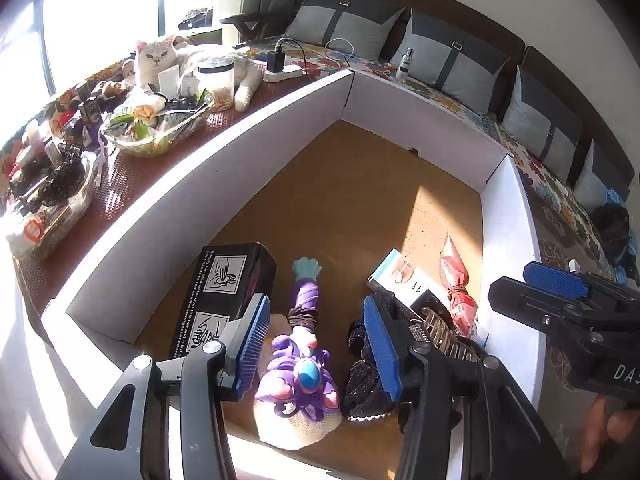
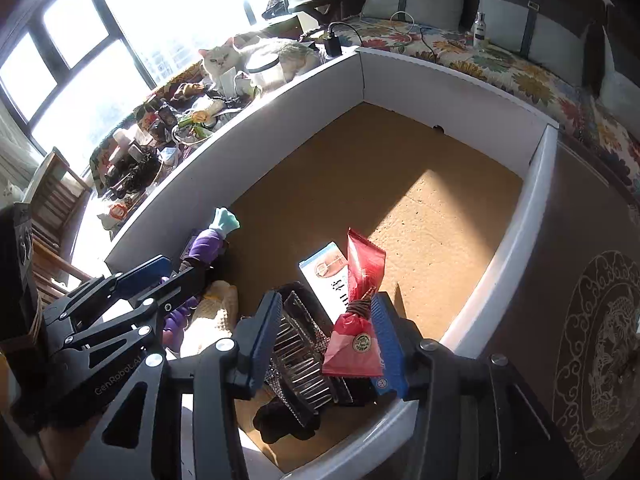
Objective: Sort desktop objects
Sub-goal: 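Carry the toy wand and red pouch into the white bin and open both tools, then bring both open tools back over the table, then lower the right tool onto the blue-framed glasses and close it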
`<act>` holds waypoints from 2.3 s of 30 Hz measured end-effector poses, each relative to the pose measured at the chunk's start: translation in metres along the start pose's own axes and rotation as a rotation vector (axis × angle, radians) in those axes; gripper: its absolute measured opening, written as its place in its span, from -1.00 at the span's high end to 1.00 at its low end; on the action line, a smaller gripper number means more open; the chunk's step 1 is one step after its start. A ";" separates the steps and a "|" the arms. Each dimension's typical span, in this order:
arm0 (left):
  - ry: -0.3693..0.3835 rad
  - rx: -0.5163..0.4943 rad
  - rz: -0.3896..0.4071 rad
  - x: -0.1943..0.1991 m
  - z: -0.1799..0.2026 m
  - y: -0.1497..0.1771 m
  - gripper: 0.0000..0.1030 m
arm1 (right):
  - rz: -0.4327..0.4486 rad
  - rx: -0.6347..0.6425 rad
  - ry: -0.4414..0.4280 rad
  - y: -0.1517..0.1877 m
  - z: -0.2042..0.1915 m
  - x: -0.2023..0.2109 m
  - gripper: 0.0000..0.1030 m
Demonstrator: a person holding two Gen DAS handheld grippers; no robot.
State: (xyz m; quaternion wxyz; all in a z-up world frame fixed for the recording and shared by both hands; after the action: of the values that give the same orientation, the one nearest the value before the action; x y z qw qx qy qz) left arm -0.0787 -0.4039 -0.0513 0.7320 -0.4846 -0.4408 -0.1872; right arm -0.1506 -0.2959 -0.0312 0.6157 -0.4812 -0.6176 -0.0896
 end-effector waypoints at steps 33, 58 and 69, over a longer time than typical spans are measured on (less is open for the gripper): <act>0.232 -0.593 0.017 0.002 0.403 0.135 -0.69 | 0.208 -0.491 0.497 0.316 0.409 0.188 -0.97; 0.177 -0.554 -0.013 -0.076 0.363 0.132 -1.00 | 0.128 -0.449 0.498 0.301 0.387 0.156 -1.00; 0.175 -0.553 -0.012 -0.076 0.363 0.132 -1.00 | 0.306 -0.579 0.408 0.163 0.392 0.114 -1.00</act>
State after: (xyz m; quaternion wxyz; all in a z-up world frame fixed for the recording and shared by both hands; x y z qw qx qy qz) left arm -0.1957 -0.0371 -0.1345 0.6063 -0.6452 -0.3108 -0.3458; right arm -0.2746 0.1197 -0.1021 0.5709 -0.6939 -0.3526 -0.2613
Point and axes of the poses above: each gripper's, at about its wrist camera, not at the fingertips, and x roughly against the way its jaws point, z to its right, y to its underside, the point moved 8 cm from there along -x, roughly the way its jaws point, and after that the axes turned 2 degrees about -y, right-handed, at the moved point
